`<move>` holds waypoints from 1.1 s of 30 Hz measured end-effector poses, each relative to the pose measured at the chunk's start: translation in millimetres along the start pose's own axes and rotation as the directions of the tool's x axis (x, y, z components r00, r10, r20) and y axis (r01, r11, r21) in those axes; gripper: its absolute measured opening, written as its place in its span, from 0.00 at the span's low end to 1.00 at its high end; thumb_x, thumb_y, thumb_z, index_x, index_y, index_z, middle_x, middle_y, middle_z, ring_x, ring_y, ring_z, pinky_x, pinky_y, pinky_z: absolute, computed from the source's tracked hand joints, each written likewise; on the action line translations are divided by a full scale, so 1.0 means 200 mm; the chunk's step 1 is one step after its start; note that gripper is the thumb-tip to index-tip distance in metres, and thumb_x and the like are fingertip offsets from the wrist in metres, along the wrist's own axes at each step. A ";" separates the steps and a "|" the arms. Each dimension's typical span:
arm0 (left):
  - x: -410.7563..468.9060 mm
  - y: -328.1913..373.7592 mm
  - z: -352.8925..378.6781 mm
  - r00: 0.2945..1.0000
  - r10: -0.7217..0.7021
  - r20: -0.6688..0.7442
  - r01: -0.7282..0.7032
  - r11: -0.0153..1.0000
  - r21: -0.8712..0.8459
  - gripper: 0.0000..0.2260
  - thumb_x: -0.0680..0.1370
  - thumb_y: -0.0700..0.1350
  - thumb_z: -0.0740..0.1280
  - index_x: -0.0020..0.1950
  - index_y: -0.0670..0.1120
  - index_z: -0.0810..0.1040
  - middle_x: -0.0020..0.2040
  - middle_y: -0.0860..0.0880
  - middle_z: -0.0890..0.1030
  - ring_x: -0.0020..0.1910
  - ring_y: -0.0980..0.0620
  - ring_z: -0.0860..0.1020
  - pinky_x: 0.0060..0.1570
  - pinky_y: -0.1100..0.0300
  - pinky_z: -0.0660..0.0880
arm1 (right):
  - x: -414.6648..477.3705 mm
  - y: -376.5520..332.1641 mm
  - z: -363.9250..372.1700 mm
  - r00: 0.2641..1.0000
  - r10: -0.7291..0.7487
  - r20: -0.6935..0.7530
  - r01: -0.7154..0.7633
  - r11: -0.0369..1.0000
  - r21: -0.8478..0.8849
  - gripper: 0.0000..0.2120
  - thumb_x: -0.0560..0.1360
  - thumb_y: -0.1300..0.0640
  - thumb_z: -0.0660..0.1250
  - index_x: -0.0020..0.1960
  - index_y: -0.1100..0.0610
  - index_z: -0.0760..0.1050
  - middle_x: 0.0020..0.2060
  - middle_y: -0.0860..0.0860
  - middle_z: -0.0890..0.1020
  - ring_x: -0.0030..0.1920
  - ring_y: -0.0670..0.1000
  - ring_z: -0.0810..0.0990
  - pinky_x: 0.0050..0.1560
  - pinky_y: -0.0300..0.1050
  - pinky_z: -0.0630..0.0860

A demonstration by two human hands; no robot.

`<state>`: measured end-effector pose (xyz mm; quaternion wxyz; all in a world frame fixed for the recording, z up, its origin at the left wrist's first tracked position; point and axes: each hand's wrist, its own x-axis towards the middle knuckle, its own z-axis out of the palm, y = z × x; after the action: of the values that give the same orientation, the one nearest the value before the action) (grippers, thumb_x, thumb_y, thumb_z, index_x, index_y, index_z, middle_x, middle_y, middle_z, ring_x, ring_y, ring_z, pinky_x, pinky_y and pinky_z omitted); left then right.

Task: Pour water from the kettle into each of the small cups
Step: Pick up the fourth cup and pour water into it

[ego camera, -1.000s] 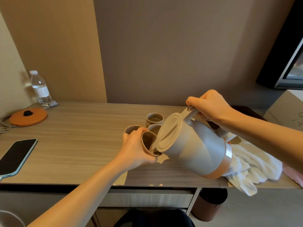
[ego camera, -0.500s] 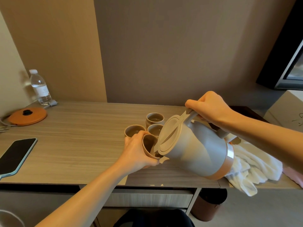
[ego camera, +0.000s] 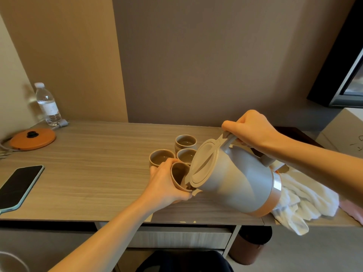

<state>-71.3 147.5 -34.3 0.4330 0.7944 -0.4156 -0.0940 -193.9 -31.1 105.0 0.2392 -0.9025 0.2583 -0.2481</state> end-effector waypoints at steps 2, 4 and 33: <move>0.00 0.00 0.00 1.000 0.001 0.002 -0.001 1.000 -0.013 0.33 0.61 0.51 0.82 0.60 0.56 0.70 0.57 0.56 0.75 0.61 0.54 0.65 0.55 0.57 0.67 | 0.00 0.00 0.00 1.000 0.001 -0.001 -0.001 1.000 -0.009 0.23 0.73 0.51 0.65 0.32 0.72 0.76 0.24 0.58 0.70 0.28 0.54 0.67 0.33 0.47 0.69; -0.01 0.00 0.00 1.000 -0.004 0.005 0.004 1.000 -0.026 0.33 0.61 0.51 0.82 0.60 0.56 0.70 0.57 0.55 0.75 0.61 0.54 0.64 0.54 0.58 0.66 | 0.00 0.00 0.00 1.000 0.001 -0.007 -0.001 1.000 -0.015 0.24 0.72 0.50 0.65 0.32 0.72 0.76 0.24 0.58 0.69 0.28 0.54 0.67 0.33 0.48 0.69; -0.01 -0.05 0.05 0.999 -0.041 0.018 0.042 0.995 -0.087 0.33 0.59 0.50 0.82 0.59 0.57 0.70 0.57 0.57 0.76 0.60 0.54 0.66 0.46 0.70 0.64 | 0.00 0.02 0.01 1.000 -0.024 0.016 0.025 0.998 -0.058 0.21 0.72 0.50 0.65 0.26 0.61 0.71 0.21 0.53 0.65 0.27 0.52 0.64 0.32 0.48 0.66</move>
<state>-71.3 145.1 -47.5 0.4619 0.7823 -0.3979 -0.1277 -194.7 -32.8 101.7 0.2119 -0.9141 0.2522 -0.2365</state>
